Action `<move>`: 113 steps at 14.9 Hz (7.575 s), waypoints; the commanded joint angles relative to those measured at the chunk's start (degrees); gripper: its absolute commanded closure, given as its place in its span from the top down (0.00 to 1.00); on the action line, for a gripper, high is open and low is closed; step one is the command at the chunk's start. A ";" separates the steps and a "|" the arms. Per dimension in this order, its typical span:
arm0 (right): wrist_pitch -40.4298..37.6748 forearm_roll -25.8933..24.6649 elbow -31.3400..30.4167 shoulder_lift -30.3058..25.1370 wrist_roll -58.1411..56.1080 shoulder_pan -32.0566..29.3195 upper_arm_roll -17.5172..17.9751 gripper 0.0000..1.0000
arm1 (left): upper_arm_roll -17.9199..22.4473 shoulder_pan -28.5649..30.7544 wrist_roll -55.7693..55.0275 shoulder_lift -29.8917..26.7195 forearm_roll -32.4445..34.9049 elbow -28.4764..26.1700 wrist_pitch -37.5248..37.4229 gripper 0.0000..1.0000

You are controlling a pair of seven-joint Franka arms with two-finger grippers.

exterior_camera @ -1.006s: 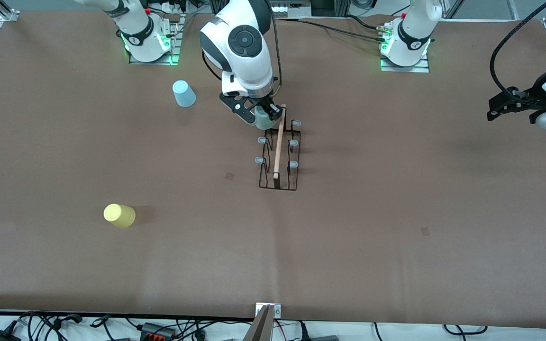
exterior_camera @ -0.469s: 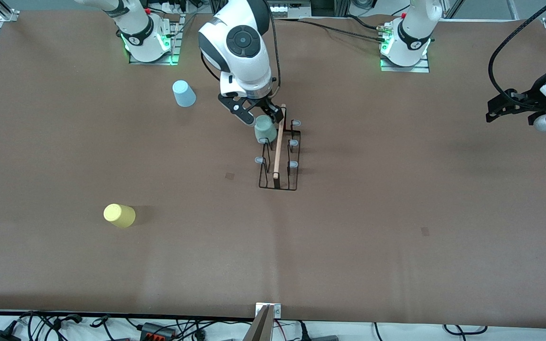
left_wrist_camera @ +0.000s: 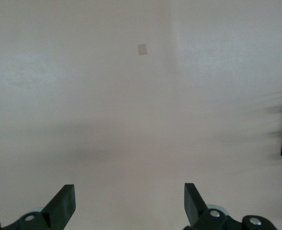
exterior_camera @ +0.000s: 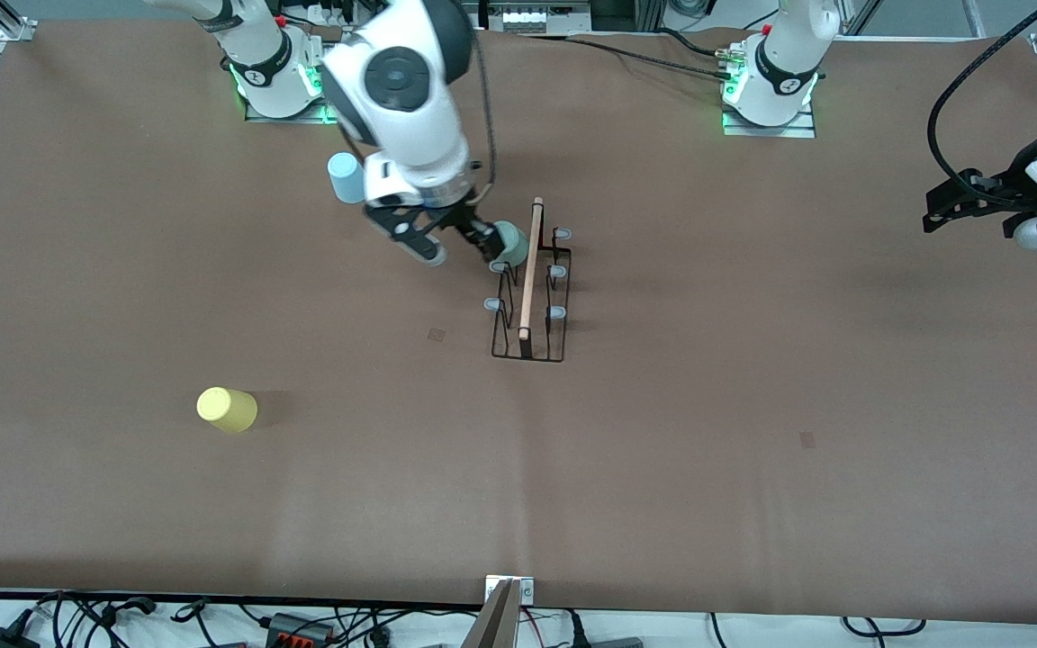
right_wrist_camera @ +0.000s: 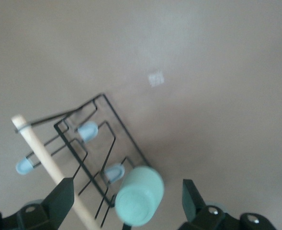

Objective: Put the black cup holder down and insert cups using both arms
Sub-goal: 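Move the right gripper from the rack to the yellow cup, then grasp the yellow cup with the right gripper, then lift the yellow cup and carry it to the rack with the right gripper, then lower the yellow cup onto a rack peg and open the right gripper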

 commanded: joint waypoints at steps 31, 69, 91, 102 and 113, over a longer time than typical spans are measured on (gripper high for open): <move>29.37 -2.09 -5.05 16.12 -91.58 -37.97 -1.97 1.00 | 0.31 0.35 0.60 0.90 -0.93 3.53 -1.90 1.00; 18.67 -1.03 -3.11 9.63 -80.37 -30.78 -1.89 0.29 | 0.48 0.52 0.69 1.95 -0.93 4.15 -2.61 1.00; 5.28 -8.06 10.69 11.81 -5.01 4.30 -1.27 0.29 | 0.48 0.52 0.69 1.95 -0.93 4.06 -2.61 1.00; 7.74 -8.07 10.86 15.15 -4.48 5.36 -1.27 0.50 | 0.48 0.52 0.69 1.95 -0.93 4.06 -2.96 1.00; 7.84 -7.54 10.25 9.72 -7.54 0.45 -1.18 1.00 | 0.39 0.43 0.69 1.95 -0.93 4.06 -3.05 1.00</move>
